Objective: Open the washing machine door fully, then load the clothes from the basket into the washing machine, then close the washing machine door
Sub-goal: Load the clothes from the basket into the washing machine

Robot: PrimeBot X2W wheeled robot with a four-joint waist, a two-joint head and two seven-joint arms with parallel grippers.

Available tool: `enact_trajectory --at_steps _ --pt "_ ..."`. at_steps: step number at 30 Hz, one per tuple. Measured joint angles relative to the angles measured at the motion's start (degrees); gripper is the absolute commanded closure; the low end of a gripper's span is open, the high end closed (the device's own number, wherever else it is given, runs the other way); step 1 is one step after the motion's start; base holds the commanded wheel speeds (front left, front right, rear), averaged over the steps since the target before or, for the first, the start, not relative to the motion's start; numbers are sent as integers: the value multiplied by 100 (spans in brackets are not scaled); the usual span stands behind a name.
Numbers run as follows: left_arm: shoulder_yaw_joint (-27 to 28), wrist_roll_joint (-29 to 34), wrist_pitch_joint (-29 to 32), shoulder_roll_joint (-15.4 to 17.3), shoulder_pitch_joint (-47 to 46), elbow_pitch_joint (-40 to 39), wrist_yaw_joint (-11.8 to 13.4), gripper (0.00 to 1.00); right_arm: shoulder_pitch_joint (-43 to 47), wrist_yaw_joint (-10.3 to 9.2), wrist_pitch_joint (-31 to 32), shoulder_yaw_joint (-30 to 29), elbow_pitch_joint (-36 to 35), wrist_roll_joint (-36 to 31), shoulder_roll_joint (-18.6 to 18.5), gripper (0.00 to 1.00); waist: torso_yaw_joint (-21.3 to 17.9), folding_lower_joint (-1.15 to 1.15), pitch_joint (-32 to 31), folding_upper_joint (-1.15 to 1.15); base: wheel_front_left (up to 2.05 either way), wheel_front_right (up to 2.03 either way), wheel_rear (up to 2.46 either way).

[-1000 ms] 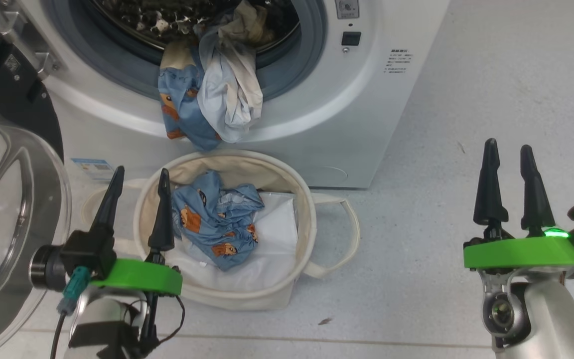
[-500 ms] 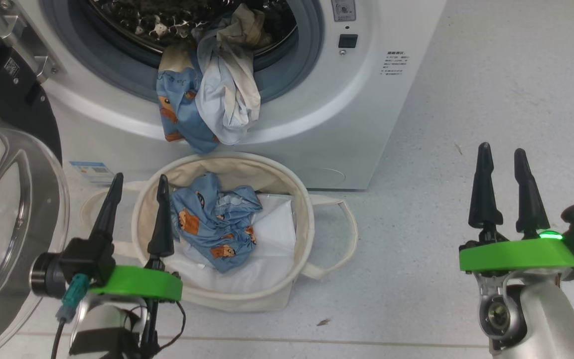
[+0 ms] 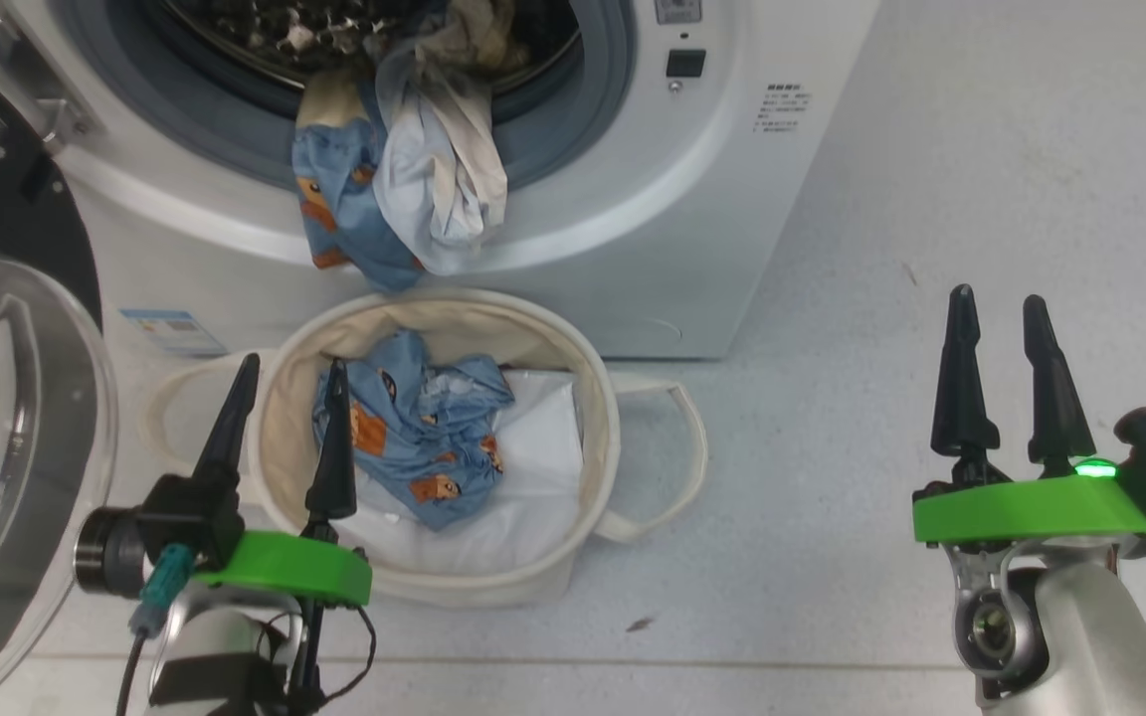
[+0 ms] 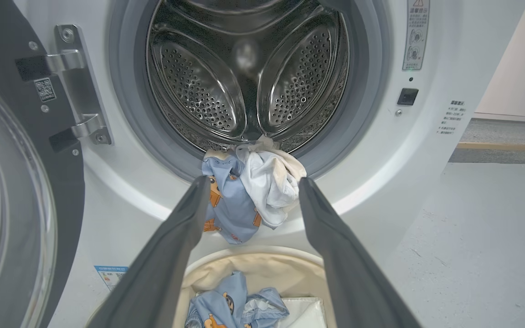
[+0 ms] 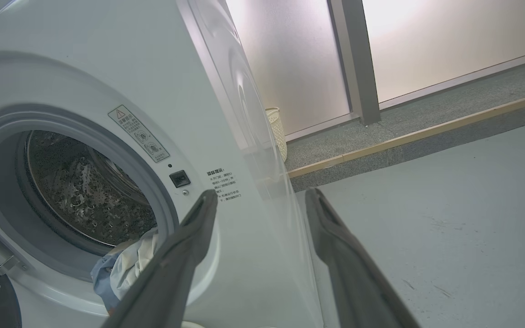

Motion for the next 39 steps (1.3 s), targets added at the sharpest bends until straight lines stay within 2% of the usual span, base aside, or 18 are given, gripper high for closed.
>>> enact_trajectory --at_steps 4,10,22,25,28,32,36,39 --pt "4 66 0 -8 -166 294 111 0 -12 0 1 2 -29 -32 0 0 -41 0 204 0 0 0 0" --pt "-16 59 0 -37 -1010 1223 111 0 -257 0 1 37 -158 -127 0 0 -118 0 770 0 0 0 0" --pt "129 -156 0 -40 -2432 2332 44 0 -760 0 1 308 -441 -78 -2 0 -380 0 1784 0 0 0 0" --pt "214 -281 0 -41 -2856 2751 -5 0 -905 0 0 409 -503 -21 -3 0 -451 0 2008 0 0 0 0" --pt "464 -839 13 -79 -3284 3303 -202 0 -959 0 0 468 -522 -20 -3 0 -503 1 2166 0 0 0 0" --pt "479 -828 16 -91 -3815 3904 -96 0 -975 0 0 489 -523 45 -4 0 -523 1 2272 0 0 0 0" --pt "478 -902 9 -93 -4363 4370 -144 0 -1059 0 0 573 -546 30 -5 0 -511 1 2351 0 0 0 0" --pt "436 -838 8 -87 -4694 4603 -41 0 -1124 0 0 632 -572 30 -4 0 -524 1 2468 0 0 0 0"
